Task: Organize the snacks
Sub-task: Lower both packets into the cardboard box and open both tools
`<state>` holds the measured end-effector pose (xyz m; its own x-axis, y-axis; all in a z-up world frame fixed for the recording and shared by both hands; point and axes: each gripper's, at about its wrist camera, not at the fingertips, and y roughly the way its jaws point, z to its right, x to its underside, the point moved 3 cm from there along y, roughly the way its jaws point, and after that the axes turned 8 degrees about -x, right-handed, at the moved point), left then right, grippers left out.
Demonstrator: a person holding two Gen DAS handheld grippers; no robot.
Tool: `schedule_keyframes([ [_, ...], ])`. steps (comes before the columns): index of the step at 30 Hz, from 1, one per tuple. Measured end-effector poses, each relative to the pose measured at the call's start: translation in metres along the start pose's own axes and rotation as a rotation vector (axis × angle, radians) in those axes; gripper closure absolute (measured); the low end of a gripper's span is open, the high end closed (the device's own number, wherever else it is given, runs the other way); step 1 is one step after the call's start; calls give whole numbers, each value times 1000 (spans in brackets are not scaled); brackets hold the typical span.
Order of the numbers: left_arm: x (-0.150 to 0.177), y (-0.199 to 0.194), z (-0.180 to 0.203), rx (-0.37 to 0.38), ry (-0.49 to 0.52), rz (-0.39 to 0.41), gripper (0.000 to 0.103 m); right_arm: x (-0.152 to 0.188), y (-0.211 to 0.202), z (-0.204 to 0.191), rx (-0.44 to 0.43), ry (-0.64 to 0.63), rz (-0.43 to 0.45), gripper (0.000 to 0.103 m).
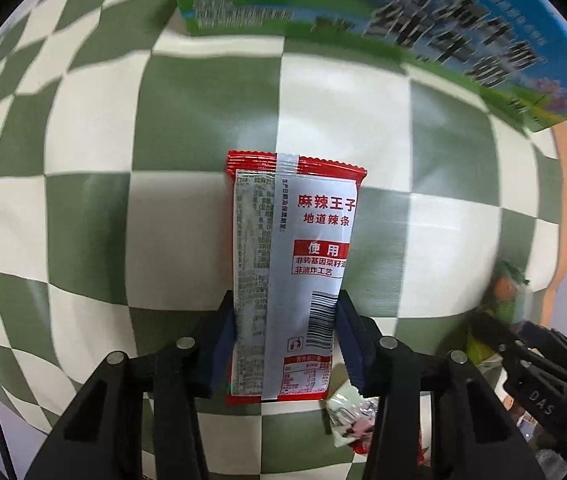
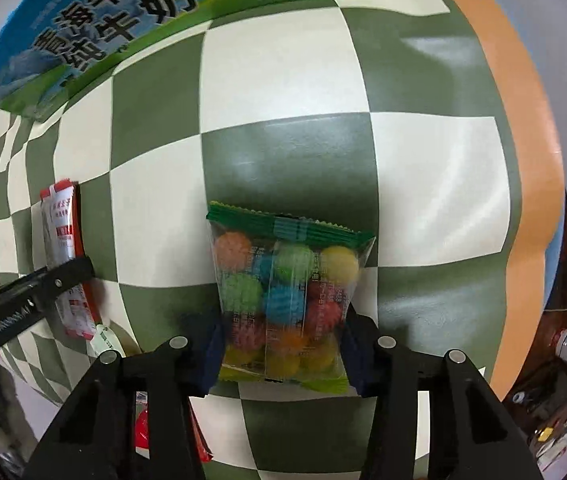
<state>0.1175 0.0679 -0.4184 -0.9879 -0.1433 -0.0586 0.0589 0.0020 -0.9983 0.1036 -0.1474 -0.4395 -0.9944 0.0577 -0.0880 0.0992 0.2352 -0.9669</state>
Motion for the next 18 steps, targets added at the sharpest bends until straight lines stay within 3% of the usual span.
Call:
schedule_keyframes([
  [5, -4, -44, 7, 38, 19, 73, 60, -1, -26, -1, -94, 32, 23, 52],
  [7, -13, -67, -12, 69, 23, 108, 60, -2, -41, -2, -123, 26, 41, 52],
  [14, -36, -147, -5, 211, 39, 231, 60, -29, -127, -35, -219, -48, 157, 52],
  [18, -81, -185, 16, 253, 47, 286, 60, -59, -172, -54, -254, -101, 231, 52],
])
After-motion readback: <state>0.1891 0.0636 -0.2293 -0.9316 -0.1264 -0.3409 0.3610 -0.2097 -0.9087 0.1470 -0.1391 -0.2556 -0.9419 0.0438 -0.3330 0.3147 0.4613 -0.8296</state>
